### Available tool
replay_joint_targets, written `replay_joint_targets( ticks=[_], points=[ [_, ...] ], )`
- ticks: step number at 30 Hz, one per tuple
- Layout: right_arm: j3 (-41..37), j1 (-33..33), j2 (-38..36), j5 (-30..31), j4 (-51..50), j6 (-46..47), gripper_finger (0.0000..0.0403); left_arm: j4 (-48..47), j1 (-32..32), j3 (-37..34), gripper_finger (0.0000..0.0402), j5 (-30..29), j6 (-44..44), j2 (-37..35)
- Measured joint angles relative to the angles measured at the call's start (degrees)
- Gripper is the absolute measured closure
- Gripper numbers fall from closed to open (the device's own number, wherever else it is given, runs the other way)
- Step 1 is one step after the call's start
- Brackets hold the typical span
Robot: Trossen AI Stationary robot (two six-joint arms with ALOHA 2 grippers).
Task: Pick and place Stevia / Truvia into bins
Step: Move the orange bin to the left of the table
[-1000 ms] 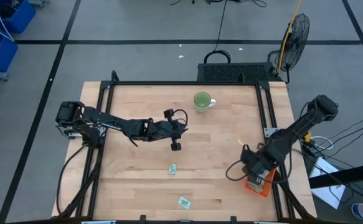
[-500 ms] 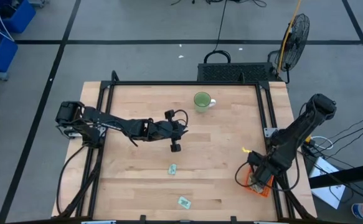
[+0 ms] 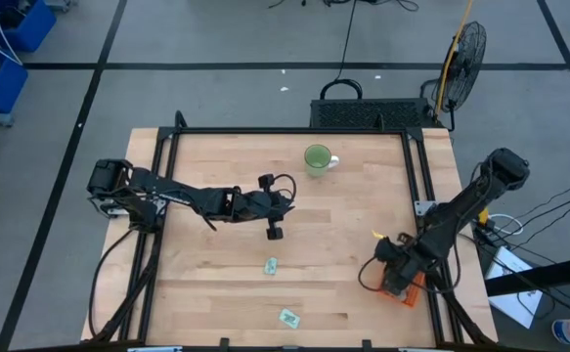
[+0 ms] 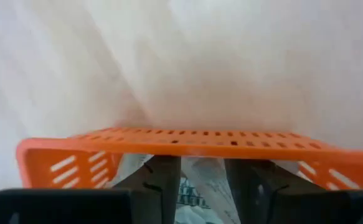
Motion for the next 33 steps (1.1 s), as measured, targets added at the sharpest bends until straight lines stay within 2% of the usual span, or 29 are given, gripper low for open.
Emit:
replay_joint_targets(
  ticks=[5, 10, 15, 17, 22, 25, 33],
  points=[
    [0.0, -3.1, 0.0, -4.3, 0.1, -2.8, 0.0285, -0.1, 0.0, 0.0, 0.0323, 0.0, 0.0, 0.0],
    [0.0, -5.8, 0.0, -4.4, 1.5, -6.7, 0.0285, -1.6, 0.0, 0.0, 0.0323, 0.0, 0.0, 0.0],
    [0.0, -8.4, 0.0, -4.3, 4.9, -9.2, 0.0286, -14.0, 0.0, 0.0, 0.0323, 1.0, -1.2, 0.0],
    [0.0, -9.1, 0.0, -3.1, 6.7, -11.6, 0.0286, -20.1, 0.1, 0.0, 0.0323, 5.6, -3.9, 0.0],
    [0.0, -11.7, 0.0, -1.3, 11.1, -16.9, 0.0287, -29.2, -0.8, -0.1, 0.0323, 24.5, -8.0, 0.0],
    [0.0, -12.7, 0.0, -1.3, 12.5, -19.5, 0.0287, -28.7, -2.7, -0.9, 0.0323, 27.3, -7.2, 0.0],
    [0.0, -13.3, 0.0, -1.0, 19.8, -25.4, 0.0287, -18.5, -7.3, -2.6, 0.0319, 24.9, 0.0, 1.8]
  ],
)
